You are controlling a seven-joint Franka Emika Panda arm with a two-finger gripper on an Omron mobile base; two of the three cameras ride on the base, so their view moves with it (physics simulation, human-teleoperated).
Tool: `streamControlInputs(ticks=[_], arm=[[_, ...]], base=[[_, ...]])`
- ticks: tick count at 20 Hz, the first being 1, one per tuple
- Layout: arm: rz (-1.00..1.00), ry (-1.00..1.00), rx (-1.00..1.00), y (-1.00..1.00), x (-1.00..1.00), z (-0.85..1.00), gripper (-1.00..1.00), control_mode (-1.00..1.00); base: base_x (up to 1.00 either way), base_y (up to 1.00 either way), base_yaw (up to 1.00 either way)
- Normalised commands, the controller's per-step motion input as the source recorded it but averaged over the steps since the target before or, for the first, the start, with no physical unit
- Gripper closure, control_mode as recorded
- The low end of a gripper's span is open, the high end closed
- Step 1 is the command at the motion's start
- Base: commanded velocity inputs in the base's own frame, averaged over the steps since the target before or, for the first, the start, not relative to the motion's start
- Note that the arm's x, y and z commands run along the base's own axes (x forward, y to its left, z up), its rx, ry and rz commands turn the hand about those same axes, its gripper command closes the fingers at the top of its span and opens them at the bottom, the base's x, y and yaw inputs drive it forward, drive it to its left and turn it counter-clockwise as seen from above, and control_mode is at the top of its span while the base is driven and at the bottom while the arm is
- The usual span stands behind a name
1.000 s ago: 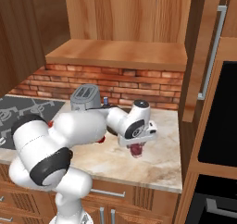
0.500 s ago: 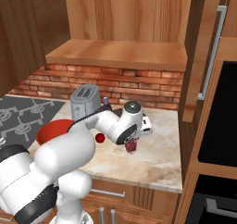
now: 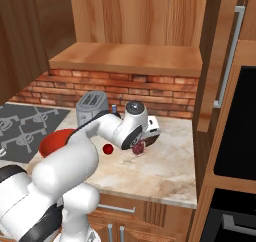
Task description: Pick both bowls and place them on the counter. Then place the apple in one bowl and place the steak in the other bowl.
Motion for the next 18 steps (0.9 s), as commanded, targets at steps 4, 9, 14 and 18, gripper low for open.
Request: streamControlInputs(ticks=[4,9,14,18], arm=[[0.0,0.0,0.0,0.18,0.44,0.09,1.0,-1.0],[0.0,-0.02,0.01,0.18,0.49,0.0,1.0,-1.0],[0.0,0.0,0.0,0.19,0.4,0.0,1.0,-1.0],[0.0,0.0,0.0,0.13,0.15,-0.13,1.0,-1.0]], base=[[0.0,0.0,0.0],[0.0,0.0,0.0],[0.0,0.0,0.0],[0.0,0.0,0.0]])
